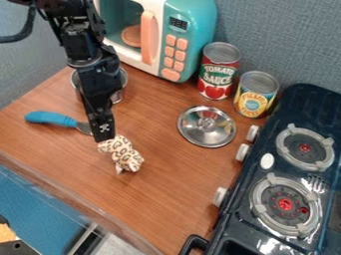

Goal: Move the fork in the center of the table

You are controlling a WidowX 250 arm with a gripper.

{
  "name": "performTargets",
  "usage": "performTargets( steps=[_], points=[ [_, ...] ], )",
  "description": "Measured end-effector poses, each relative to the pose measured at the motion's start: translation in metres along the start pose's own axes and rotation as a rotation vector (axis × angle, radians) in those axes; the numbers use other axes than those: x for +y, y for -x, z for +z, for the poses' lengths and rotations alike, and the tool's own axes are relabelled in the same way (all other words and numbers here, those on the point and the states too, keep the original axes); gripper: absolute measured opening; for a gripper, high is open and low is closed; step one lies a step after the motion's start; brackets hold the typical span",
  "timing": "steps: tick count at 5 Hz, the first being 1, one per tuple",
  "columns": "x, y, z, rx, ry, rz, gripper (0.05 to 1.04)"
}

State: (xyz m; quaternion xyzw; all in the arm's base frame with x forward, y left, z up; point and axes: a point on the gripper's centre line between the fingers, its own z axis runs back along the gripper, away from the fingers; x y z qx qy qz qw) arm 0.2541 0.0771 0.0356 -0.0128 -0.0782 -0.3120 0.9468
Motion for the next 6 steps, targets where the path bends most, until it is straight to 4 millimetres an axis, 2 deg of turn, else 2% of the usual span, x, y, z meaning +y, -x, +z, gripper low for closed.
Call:
performTargets(
  steps=[1, 2, 4, 5, 6],
  points=[
    [-0.002, 0.002, -0.006, 0.014, 0.02, -0.003, 1.001],
    [0.009, 0.015, -0.007, 0.049, 0.039, -0.107, 1.001],
    [0.045, 0.065, 0.007, 0.161, -0.067, -0.298, 1.001],
    [0.058, 0.079, 0.007, 0.202, -0.093, -0.474, 1.001],
    [0.077, 0.086, -0.005, 0.268, -0.093, -0.567, 1.001]
  ],
)
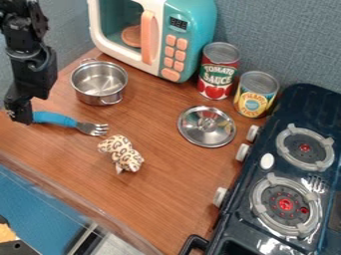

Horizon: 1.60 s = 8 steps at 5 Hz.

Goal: Move the fork in the center of the table

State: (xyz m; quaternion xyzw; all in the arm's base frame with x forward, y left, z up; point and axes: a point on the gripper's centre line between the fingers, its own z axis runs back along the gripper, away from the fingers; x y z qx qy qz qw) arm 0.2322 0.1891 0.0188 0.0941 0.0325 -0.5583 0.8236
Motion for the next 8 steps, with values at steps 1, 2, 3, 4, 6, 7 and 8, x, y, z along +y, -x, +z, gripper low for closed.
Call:
performTargets(
  steps=[1, 2, 3, 4, 6, 7, 8],
  points=[
    [0.012, 0.0, -0.018, 0.038, 0.013, -0.067, 1.001],
    [0.021, -0.001, -0.026, 0.032, 0.013, -0.081, 1.001],
    [0.027, -0.005, -0.036, -0.021, 0.018, -0.084, 1.001],
    [0.031, -0.006, -0.045, -0.048, 0.021, -0.072, 1.001],
    [0.032, -0.008, -0.053, -0.059, 0.045, -0.091, 0.705],
    [0.034, -0.009, -0.053, -0.073, 0.049, -0.085, 0.448],
    [0.034, -0.009, -0.053, -0.074, 0.048, -0.087, 0.424]
  ],
)
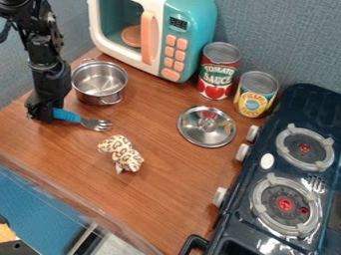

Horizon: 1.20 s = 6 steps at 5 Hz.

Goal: Move the fork in the center of the table

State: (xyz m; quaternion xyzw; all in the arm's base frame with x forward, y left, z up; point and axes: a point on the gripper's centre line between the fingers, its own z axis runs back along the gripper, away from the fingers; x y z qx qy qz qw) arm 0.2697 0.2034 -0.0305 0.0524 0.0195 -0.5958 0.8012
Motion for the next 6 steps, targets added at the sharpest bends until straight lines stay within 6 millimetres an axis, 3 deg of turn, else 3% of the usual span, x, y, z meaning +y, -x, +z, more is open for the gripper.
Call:
performTargets(
  steps=[1, 3, 4, 6],
  points=[
    [-0.002, 0.001, 0.001, 0.004, -0.004, 0.004, 0.423],
    [-0.011, 0.012, 0.023, 0.023, -0.009, 0.03, 0.423],
    [-0.023, 0.018, 0.046, 0.041, -0.061, 0.007, 0.423],
    [-0.062, 0.015, 0.057, 0.119, -0.106, -0.142, 0.423]
  ],
)
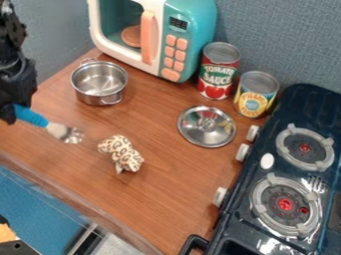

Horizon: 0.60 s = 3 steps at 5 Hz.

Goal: Move the fork in the center of the table

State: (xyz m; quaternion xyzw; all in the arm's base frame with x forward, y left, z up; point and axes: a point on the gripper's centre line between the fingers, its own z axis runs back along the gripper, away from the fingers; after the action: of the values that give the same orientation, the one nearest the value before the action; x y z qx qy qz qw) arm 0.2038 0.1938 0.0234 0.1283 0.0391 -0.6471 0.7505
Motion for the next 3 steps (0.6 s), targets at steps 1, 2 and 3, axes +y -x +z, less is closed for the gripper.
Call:
performTargets(
  steps=[1, 2, 3],
  points=[
    [0.005, -0.006, -0.001, 0.054, -0.016, -0.024, 0.423],
    [0.014, -0.021, -0.009, 0.06, -0.019, -0.038, 0.423],
    [0.019, -0.036, -0.013, 0.053, -0.017, -0.029, 0.423]
  ],
)
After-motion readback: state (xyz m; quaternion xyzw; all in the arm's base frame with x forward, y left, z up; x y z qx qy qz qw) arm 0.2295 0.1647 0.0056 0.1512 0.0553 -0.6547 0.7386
